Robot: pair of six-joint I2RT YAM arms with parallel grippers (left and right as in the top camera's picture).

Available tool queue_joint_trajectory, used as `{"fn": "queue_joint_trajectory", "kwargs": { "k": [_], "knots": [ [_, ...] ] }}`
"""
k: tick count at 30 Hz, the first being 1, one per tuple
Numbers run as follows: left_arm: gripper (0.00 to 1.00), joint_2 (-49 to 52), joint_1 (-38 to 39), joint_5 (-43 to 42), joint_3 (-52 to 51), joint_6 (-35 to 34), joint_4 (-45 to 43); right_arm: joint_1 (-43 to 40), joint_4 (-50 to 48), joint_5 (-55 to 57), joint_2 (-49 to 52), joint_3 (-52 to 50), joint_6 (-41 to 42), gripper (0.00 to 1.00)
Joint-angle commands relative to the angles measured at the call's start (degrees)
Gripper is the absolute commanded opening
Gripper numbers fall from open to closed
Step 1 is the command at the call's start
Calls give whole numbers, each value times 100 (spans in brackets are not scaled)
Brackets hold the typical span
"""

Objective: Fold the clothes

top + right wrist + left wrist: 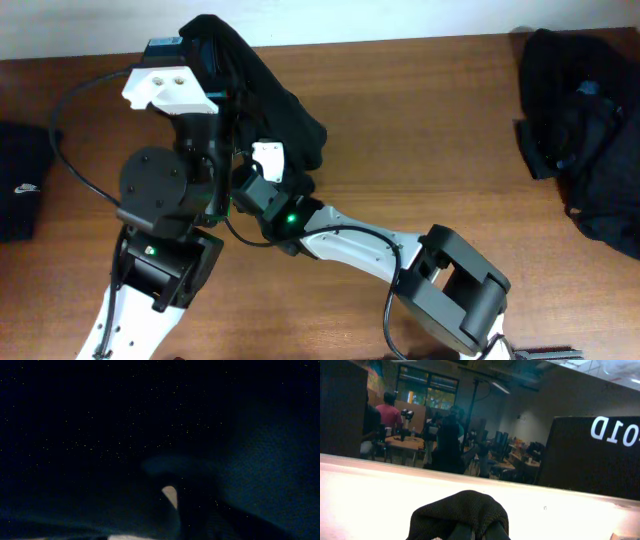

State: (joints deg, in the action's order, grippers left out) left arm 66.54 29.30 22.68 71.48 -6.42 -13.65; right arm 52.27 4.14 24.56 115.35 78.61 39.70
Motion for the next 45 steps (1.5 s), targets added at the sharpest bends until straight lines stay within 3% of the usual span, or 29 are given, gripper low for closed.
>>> {"fn": "queue_joint_trajectory", "kwargs": {
  "k": [1,4,6,10,12,14,20,29,37,45],
  "knots": [
    [1,-238,24,-66,208,94,-35,-131,-155,9,-48,15,-50,71],
    [0,-258,42,-87,208,94,-24,-168,-315,9,-48,15,-50,71],
    [0,-280,87,-87,208,96,-26,-186,-361,9,-44,15,-50,63],
    [1,-328,175,-87,208,96,-26,-212,-501,9,24,15,-50,32],
    [1,-339,184,-87,208,96,-20,-219,-544,11,46,15,-50,24],
    [1,-337,184,-85,208,96,4,-216,-549,9,52,15,-50,5],
    [1,-334,177,-70,208,101,48,-177,-385,-570,-9,15,-352,4],
    [0,-162,177,173,208,330,46,118,1659,-787,-1019,15,-348,4],
    [1,177,162,527,208,358,122,131,2769,-787,-2223,15,-358,4],
    [0,240,-17,531,216,372,1071,11,4186,-745,-3136,15,-802,4]
  ]
}}
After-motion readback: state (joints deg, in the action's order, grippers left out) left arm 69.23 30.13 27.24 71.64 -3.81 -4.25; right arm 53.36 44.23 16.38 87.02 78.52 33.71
